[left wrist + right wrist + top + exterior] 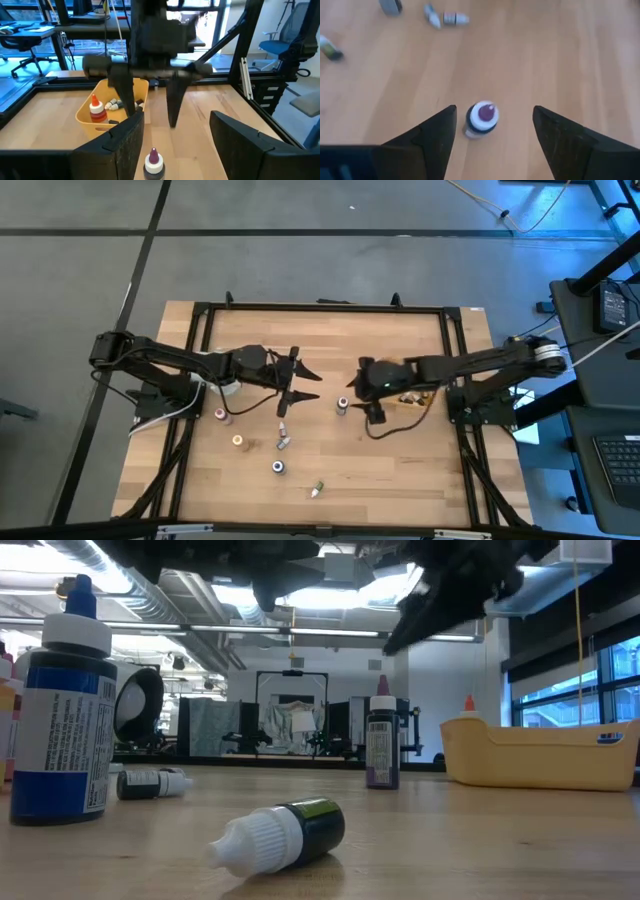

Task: Pick & Place food coloring
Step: Put the violet food coloring into the yellow bin

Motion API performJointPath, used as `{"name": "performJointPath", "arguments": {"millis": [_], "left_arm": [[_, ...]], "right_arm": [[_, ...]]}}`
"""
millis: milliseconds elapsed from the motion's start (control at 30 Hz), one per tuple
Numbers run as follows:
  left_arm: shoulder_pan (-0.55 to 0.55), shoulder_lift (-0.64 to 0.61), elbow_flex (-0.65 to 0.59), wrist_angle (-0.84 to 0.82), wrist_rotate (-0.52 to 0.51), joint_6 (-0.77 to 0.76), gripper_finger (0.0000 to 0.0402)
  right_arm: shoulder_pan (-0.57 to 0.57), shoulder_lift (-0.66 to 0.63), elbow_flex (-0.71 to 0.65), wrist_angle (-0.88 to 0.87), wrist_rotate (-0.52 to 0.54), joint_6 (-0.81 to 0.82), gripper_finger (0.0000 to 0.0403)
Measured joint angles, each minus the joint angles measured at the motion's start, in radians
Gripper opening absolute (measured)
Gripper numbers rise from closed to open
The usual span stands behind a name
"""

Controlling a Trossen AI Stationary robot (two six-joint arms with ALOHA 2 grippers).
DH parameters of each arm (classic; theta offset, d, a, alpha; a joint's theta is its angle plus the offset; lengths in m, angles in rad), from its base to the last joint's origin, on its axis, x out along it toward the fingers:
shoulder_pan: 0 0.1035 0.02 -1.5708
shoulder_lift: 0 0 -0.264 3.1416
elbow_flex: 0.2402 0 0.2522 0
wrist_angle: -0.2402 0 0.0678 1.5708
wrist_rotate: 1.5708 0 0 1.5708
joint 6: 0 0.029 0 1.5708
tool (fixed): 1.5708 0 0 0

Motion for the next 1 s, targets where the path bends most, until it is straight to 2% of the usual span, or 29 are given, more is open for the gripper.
{"name": "performJointPath", "arguments": {"millis": [267,633,867,1000], "left_arm": [[0.000,0.000,0.000,-0.005,0.000,0.000,0.0219],[0.000,0.000,0.000,-0.007,0.000,0.000,0.0219],[0.000,0.000,0.000,-0.009,0.000,0.000,0.0223],[0.000,0.000,0.000,-0.013,0.000,0.000,0.0220]], "right_arm": [[-0.003,0.141,0.017,0.028,0.000,-0.001,0.0263],[-0.043,0.189,0.017,0.069,-0.079,0.008,0.0262],[-0.071,0.205,0.017,0.073,-0.183,0.021,0.0222],[-0.081,0.226,0.017,0.074,-0.191,0.006,0.0201]]}}
